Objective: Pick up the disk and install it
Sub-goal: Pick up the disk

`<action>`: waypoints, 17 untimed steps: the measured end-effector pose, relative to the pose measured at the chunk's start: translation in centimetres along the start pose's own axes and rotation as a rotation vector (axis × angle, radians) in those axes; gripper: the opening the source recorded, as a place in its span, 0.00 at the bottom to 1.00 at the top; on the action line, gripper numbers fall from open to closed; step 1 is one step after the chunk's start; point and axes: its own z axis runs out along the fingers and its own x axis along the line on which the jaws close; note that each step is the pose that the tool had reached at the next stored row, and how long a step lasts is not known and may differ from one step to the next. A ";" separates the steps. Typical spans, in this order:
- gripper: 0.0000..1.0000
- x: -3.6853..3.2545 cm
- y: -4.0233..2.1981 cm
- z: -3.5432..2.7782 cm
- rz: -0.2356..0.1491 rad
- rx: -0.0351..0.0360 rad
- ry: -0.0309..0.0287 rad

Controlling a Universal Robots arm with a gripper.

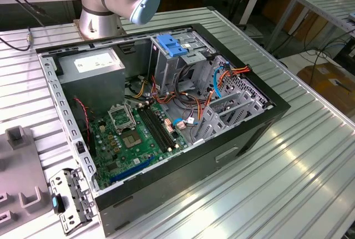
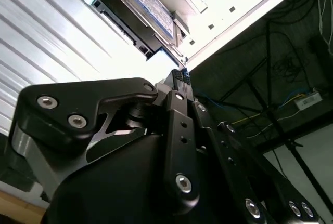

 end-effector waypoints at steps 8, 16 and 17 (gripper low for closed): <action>0.11 0.00 0.00 0.00 -0.208 0.0072 0.0083; 0.11 -0.02 -0.01 0.00 -0.345 0.0119 0.0138; 0.11 -0.02 -0.01 0.00 -0.345 0.0120 0.0138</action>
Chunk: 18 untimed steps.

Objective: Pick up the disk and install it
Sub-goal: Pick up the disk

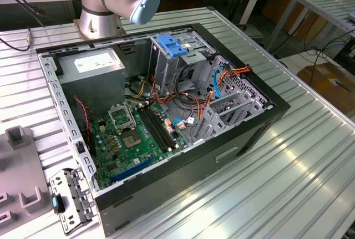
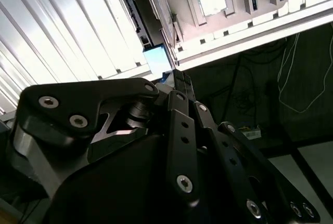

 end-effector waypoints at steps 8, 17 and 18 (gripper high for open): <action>0.11 0.00 0.00 0.00 -0.011 0.0003 0.0004; 0.11 0.00 0.00 0.00 -0.182 0.0063 0.0072; 0.11 0.00 0.00 0.00 -0.213 0.0074 0.0085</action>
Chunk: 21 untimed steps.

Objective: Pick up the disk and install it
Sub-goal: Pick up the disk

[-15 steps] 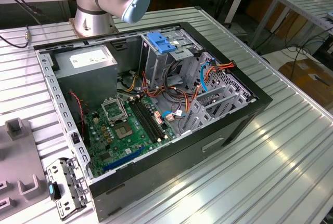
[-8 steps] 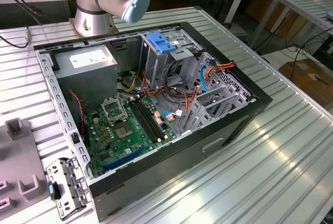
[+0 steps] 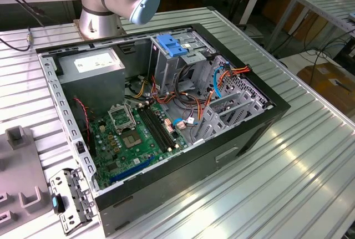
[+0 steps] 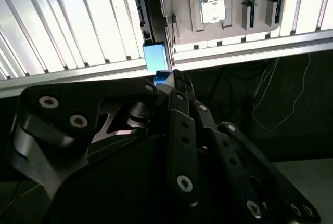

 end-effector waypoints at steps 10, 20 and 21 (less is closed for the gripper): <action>0.11 0.00 0.00 0.00 -0.264 0.0092 0.0105; 0.11 0.00 0.00 0.00 -0.463 0.0160 0.0185; 0.11 0.00 0.00 0.00 -0.480 0.0167 0.0192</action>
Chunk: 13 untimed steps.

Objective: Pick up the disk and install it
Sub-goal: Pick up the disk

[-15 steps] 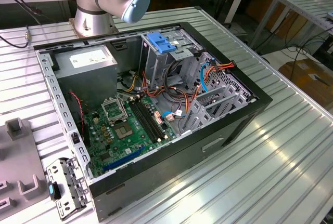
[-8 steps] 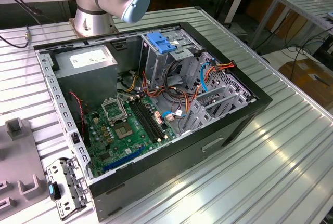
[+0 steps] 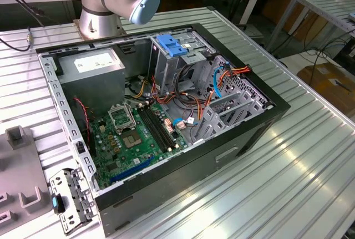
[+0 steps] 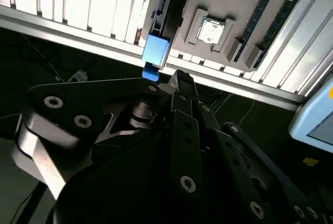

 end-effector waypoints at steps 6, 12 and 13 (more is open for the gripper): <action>0.11 0.00 0.00 0.00 -0.137 0.0048 0.0054; 0.11 0.00 0.00 0.00 -0.192 0.0067 0.0075; 0.11 0.00 -0.01 0.00 -0.192 0.0067 0.0075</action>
